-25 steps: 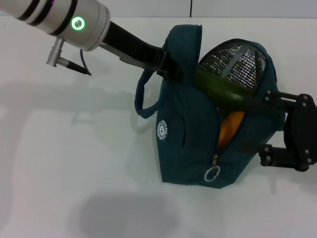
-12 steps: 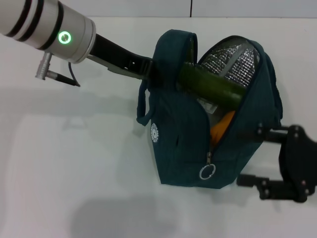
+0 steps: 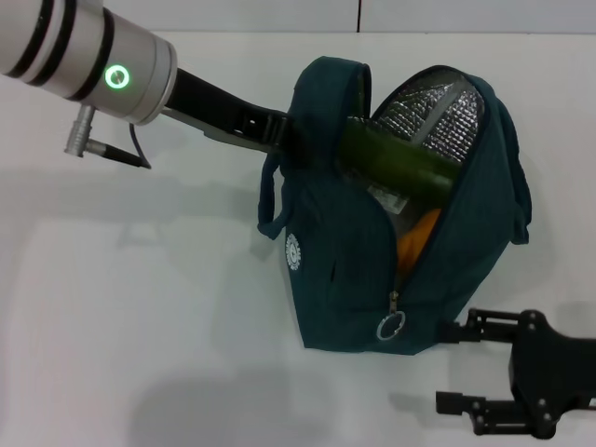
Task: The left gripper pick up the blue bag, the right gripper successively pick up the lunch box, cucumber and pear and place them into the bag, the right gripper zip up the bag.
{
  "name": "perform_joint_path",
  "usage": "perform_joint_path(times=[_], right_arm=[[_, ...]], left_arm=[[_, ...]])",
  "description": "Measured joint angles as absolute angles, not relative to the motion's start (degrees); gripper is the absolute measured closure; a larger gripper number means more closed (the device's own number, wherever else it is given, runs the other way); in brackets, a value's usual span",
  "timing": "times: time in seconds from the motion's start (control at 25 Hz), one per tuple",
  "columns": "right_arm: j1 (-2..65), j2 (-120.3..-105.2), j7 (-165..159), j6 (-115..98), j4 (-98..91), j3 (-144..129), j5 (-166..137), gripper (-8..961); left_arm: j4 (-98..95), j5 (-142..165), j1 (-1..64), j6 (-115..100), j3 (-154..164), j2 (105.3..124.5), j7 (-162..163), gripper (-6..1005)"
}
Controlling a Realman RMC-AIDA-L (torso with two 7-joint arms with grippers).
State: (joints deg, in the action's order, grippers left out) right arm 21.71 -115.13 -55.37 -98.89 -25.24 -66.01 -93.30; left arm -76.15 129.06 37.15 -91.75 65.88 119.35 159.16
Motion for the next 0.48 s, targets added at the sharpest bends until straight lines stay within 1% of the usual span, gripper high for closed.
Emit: perform_joint_path(times=[0.48], right_arm=[[22.28,-115.36,-53.02,-92.99,-20.31,-65.77,-90.18,257]], left_arm=[[-76.04,127.71,37.06,-91.76,65.21,119.44,158.26,955]])
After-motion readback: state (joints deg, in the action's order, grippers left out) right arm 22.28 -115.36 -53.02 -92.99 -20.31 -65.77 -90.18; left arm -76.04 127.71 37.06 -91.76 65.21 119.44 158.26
